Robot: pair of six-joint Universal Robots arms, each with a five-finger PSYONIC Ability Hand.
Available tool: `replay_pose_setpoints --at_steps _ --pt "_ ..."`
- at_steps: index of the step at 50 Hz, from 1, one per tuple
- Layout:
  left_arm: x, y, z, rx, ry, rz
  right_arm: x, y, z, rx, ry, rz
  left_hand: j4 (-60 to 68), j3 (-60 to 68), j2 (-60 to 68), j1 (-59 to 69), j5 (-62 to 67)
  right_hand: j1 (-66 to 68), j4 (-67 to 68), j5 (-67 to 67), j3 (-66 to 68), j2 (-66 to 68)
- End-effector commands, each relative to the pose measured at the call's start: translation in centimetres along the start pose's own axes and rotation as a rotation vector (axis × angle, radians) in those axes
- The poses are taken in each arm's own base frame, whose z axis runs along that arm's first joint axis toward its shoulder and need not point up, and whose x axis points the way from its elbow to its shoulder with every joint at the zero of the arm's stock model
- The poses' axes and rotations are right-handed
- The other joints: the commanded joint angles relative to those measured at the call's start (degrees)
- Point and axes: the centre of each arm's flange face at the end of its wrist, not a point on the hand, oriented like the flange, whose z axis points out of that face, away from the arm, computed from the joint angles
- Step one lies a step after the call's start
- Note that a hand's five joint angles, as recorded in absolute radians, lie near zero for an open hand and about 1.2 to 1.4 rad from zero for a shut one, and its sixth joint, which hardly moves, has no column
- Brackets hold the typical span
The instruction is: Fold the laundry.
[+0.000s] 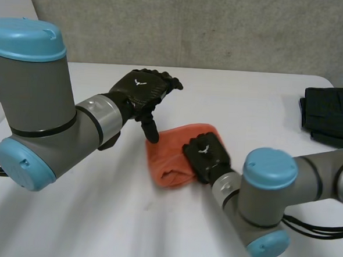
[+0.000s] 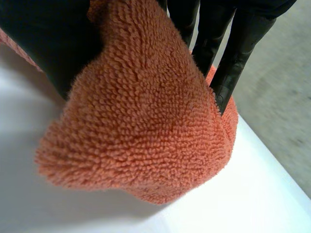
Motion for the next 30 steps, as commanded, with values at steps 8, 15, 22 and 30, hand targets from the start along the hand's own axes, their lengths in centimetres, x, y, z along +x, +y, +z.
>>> replay_pose_setpoints --at_steps 8,15,22,30 --pt "-0.1 -0.1 0.0 0.001 -0.002 0.000 13.0 3.9 0.6 -0.135 0.229 0.004 2.96 -0.89 -0.16 -0.13 2.16 33.83 12.16 18.98 15.46 15.13" --pt "0.0 -0.2 -0.2 0.004 -0.004 -0.001 19.0 4.0 2.4 -0.053 0.272 -0.085 2.96 -0.89 -0.16 -0.13 2.16 33.83 12.16 18.98 15.46 15.13" --pt "-0.1 -0.8 -0.6 0.022 -0.007 -0.013 26.7 1.1 4.6 0.094 0.418 -0.164 2.96 -0.89 -0.16 -0.13 2.16 33.99 12.33 19.15 15.63 15.30" --pt "-0.2 -1.3 -0.9 0.034 -0.010 -0.037 36.0 -1.4 4.1 0.241 0.638 -0.220 2.96 -0.89 -0.16 -0.13 2.16 33.83 12.16 18.98 15.46 15.13"
